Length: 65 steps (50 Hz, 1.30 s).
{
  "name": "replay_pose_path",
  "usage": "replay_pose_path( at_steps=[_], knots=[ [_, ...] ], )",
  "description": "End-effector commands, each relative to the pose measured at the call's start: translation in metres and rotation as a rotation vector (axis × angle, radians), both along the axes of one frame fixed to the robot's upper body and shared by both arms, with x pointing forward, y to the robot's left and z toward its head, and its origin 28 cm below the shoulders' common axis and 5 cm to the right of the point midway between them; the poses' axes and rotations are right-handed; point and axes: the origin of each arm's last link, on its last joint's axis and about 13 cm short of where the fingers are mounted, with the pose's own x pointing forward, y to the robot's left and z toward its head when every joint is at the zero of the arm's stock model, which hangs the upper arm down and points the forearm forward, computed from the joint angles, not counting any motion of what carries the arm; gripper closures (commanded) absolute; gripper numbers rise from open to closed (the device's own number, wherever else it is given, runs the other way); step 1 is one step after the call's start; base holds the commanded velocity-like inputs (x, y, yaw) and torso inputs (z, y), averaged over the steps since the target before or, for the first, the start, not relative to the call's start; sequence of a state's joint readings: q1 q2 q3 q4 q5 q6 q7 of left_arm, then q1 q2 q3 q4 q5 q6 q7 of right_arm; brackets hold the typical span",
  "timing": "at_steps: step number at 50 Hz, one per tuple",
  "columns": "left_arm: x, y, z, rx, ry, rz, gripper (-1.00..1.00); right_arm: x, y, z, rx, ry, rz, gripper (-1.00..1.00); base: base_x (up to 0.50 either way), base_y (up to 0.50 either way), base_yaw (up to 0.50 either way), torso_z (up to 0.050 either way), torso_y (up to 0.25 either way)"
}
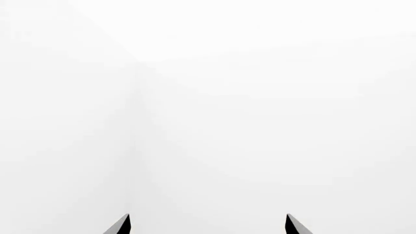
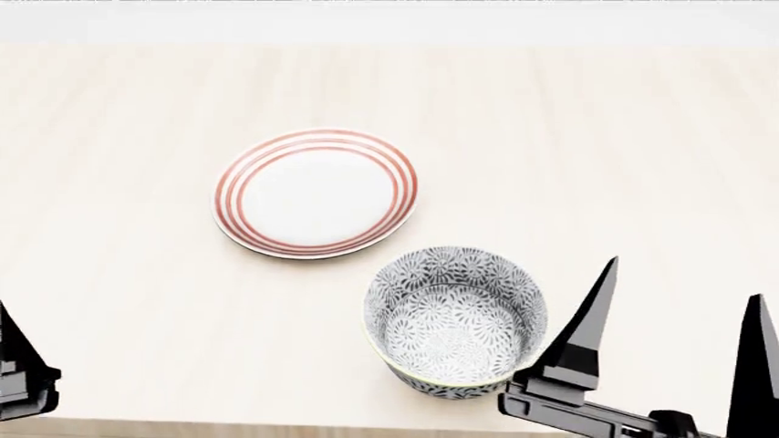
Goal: Put the bowl on the plate.
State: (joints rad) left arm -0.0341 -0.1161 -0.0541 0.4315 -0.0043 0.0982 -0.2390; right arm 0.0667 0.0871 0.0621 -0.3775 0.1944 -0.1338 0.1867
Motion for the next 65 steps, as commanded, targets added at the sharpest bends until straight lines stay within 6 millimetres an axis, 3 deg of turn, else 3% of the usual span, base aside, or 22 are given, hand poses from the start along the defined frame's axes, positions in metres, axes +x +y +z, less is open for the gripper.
replay_pose_path(
  at_steps=[1, 24, 33, 40, 41, 46, 65],
  knots=[
    [-0.011, 0.011, 0.028, -0.026, -0.204, 0.097, -1.0, -0.012, -0.012, 0.034, 0.076, -0.25, -0.072, -1.0, 0.5, -0.02, 0.0, 0.0, 0.0],
    [-0.007, 0.007, 0.017, -0.024, -0.167, 0.081, -1.0, -0.007, -0.006, 0.024, 0.027, -0.164, -0.039, -1.0, 0.5, -0.01, 0.0, 0.0, 0.0],
    [0.001, -0.01, -0.005, -0.041, 0.106, -0.066, -1.0, -0.008, -0.004, 0.022, 0.009, -0.14, -0.018, -1.0, 0.05, 0.0, 0.0, 0.0, 0.0],
    [0.01, -0.037, -0.035, -0.085, 0.451, -0.259, -1.0, -0.007, -0.002, 0.02, -0.002, -0.127, -0.003, -1.0, 0.0, 0.0, 0.0, 0.0, 0.0],
    [0.013, -0.045, -0.043, -0.028, 0.558, -0.288, -1.0, -0.008, -0.002, 0.019, -0.003, -0.126, 0.001, -1.0, 0.0, 0.0, 0.0, 0.0, 0.0],
    [0.018, -0.062, -0.058, -0.111, 0.711, -0.438, -1.0, -0.008, -0.001, 0.019, -0.01, -0.118, 0.01, -1.0, 0.0, 0.0, 0.0, 0.0, 0.0],
    [0.022, -0.091, -0.055, -0.201, 0.856, -0.678, -1.0, -0.008, 0.002, 0.012, -0.027, -0.09, 0.035, -1.0, 0.0, 0.0, 0.0, 0.0, 0.0]
  ],
)
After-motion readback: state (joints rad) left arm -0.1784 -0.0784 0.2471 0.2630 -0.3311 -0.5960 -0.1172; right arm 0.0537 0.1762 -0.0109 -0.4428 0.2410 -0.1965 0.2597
